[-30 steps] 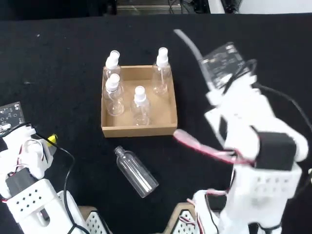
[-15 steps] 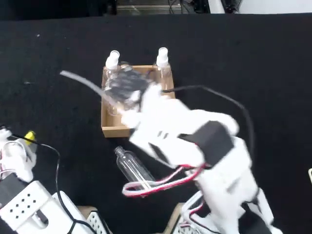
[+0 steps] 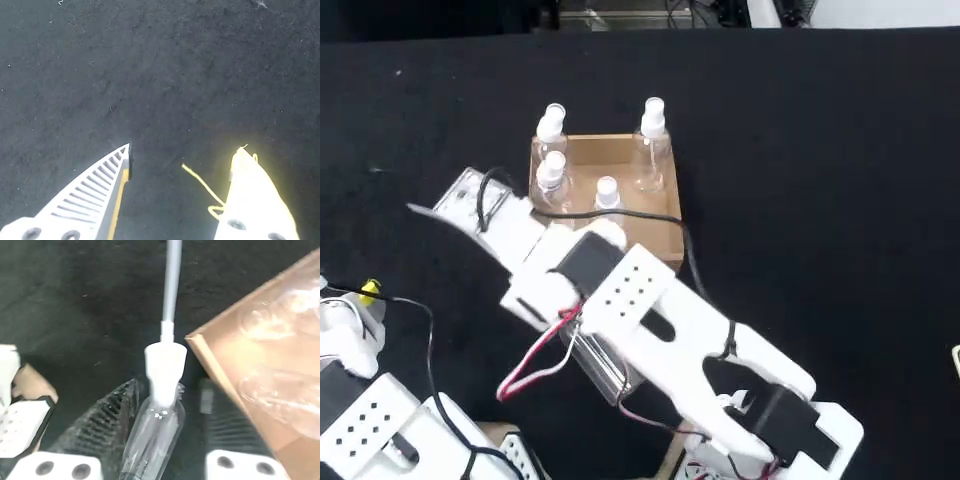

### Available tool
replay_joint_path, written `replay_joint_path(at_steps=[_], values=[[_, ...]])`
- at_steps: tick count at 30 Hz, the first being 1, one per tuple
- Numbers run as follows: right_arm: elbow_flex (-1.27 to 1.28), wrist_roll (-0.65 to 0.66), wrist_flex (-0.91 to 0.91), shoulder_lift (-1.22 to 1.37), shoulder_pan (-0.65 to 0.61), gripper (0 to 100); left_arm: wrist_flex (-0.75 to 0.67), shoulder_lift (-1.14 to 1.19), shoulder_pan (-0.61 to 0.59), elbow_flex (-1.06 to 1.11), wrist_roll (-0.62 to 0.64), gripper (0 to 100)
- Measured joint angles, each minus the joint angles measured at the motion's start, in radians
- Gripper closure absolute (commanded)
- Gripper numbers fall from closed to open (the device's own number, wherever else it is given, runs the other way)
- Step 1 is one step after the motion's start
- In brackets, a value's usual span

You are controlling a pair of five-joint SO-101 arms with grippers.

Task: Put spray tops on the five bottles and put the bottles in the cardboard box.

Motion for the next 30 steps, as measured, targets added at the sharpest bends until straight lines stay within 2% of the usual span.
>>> replay_joint_path(at_steps=[3,7,12,15,19,22,26,30], values=[[0.0,-0.005,0.009,-0.029,-0.038,69.1,0.0,0.0,0.0,0.0,0.0,70],[0.0,0.003,0.112,-0.15,-0.054,72.2,0.0,0.0,0.0,0.0,0.0,70],[0.0,0.163,0.338,-0.307,-0.043,73.4,0.0,0.0,0.0,0.0,0.0,70],[0.069,0.244,0.402,-0.39,0.032,73.4,0.0,0.0,0.0,0.0,0.0,70],[0.273,0.262,0.33,-0.477,0.092,73.4,0.0,0.0,0.029,0.0,0.0,70],[0.466,0.255,0.206,-0.5,0.103,73.0,0.0,0.0,0.081,0.0,-0.006,70],[0.647,0.141,-0.003,-0.489,0.112,72.9,0.0,0.0,0.115,0.012,-0.012,70],[0.664,-0.003,-0.132,-0.425,0.109,72.9,-0.009,0.0,0.124,0.032,-0.012,70]])
